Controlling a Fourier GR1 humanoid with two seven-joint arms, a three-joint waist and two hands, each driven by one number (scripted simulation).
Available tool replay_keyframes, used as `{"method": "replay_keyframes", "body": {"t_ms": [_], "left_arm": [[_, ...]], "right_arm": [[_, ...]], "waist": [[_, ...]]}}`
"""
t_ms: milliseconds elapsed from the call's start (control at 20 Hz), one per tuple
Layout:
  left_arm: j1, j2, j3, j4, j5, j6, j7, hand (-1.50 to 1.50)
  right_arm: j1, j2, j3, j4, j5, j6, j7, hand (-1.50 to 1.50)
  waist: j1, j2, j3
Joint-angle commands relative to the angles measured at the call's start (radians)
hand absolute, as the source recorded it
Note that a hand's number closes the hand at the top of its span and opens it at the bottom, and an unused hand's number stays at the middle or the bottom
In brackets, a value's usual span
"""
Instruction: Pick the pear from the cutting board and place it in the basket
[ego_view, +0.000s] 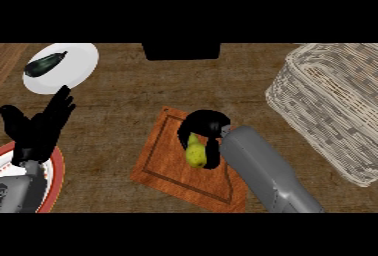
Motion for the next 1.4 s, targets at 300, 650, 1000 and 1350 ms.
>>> {"method": "replay_keyframes", "body": {"t_ms": [300,650,1000,1350], "left_arm": [[0.020,-0.009,0.003,0.004,-0.001,0.008,-0.006,0.00],[-0.049,-0.023,-0.038,0.016,-0.014,-0.012,0.006,0.00],[-0.042,-0.010,-0.029,0.002,-0.008,-0.017,0.040,0.00],[-0.033,-0.027,-0.027,0.031,-0.028,-0.005,-0.004,0.00]], "right_arm": [[0.010,0.011,-0.312,0.030,-0.048,-0.552,0.703,1.50],[-0.095,0.011,-0.246,-0.172,-0.130,-1.042,0.868,1.50],[-0.294,0.011,-0.026,-0.159,0.134,-1.256,1.344,1.50],[-0.525,0.011,-0.042,-0.106,0.301,-1.064,1.655,1.50]], "waist": [[0.006,0.007,-0.005],[0.086,0.015,-0.003],[0.072,0.002,-0.007],[0.048,0.009,-0.006]]}}
